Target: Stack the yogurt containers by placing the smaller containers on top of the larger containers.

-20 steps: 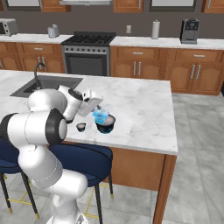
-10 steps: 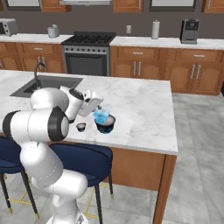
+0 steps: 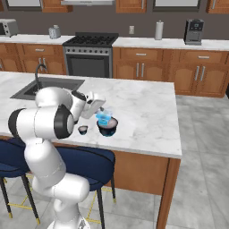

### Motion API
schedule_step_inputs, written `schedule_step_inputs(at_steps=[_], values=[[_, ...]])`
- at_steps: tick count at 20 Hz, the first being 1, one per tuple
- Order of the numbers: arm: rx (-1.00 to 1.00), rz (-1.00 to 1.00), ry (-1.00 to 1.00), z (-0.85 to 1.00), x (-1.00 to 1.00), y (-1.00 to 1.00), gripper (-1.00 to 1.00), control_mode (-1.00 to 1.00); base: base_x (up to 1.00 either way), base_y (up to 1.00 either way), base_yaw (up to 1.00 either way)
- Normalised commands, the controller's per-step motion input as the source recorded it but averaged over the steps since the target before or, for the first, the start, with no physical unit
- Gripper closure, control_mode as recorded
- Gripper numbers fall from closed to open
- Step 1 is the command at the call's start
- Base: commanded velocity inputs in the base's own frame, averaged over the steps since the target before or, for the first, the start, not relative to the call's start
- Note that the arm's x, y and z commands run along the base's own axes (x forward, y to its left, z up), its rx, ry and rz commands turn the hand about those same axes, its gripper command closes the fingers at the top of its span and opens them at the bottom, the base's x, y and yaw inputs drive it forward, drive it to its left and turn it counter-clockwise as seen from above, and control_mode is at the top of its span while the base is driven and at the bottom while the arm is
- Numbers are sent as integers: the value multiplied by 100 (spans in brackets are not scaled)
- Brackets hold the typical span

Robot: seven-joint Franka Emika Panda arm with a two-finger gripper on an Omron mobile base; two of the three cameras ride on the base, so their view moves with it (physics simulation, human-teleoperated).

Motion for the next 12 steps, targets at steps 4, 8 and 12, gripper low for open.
schedule_step_inputs(at_steps=[4,8,12], values=[[-3,0,-2,-25,12,1,100,-100,0,0,0],[-1,0,0,-18,15,0,100,-100,0,0,0],[-1,0,-1,-14,17,0,100,-100,0,0,0]])
